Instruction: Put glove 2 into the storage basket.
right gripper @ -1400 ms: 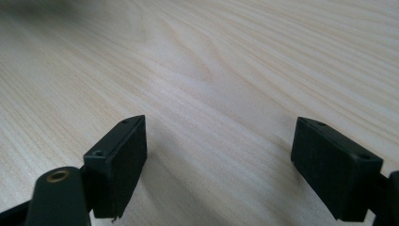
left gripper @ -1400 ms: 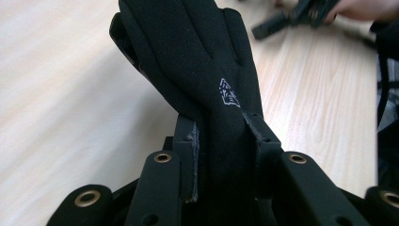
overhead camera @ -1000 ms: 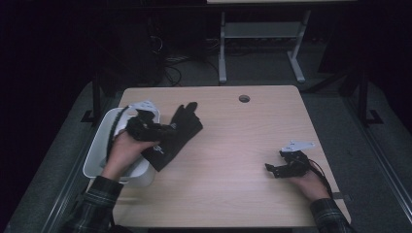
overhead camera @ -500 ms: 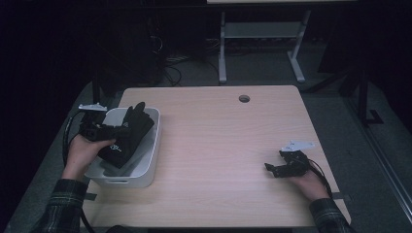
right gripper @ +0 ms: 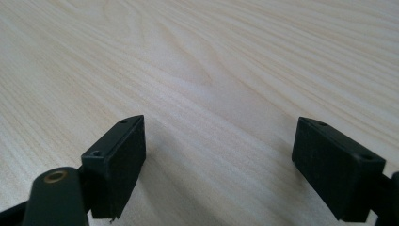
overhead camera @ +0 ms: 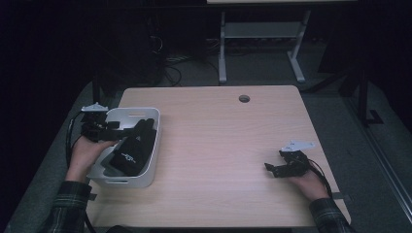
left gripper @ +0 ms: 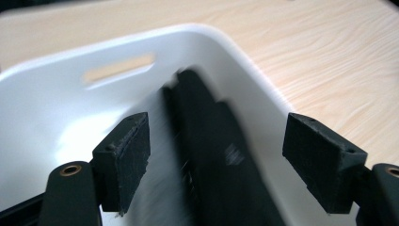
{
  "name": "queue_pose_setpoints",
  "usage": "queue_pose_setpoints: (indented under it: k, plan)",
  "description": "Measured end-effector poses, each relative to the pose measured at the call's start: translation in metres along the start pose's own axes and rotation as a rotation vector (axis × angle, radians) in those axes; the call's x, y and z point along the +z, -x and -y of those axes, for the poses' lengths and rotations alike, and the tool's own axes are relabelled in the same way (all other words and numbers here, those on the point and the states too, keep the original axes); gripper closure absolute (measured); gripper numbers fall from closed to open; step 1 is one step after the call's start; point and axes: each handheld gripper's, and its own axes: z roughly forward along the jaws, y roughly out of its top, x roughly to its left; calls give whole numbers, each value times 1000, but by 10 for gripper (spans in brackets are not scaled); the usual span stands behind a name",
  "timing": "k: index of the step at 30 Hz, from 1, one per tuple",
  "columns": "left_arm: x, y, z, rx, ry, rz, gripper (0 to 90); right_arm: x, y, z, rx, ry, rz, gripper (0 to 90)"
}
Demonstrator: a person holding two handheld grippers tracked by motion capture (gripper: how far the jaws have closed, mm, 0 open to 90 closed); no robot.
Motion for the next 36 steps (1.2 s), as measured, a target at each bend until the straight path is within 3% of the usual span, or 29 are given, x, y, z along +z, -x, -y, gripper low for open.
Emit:
queue_pose_setpoints:
  k: [5,11,16,21,23,29,36]
  plan:
    - [13,40,-14,63,26,66,224,0,0,0,-1,1,-1,178]
    - [45,95,-22,121,39,163,224,1,0,0,-5,4,-2,161]
    - [75,136,-18,171,14,228,220,1,0,1,-11,3,-4,151]
    - [108,168,-4,211,-35,255,212,1,0,1,-11,3,-3,148]
    - [123,177,7,227,-66,263,212,1,0,1,-10,2,-3,148]
    - [148,190,28,272,-133,261,210,1,0,1,-13,3,-4,147]
    - [156,192,35,283,-161,262,208,1,0,1,-13,3,-5,146]
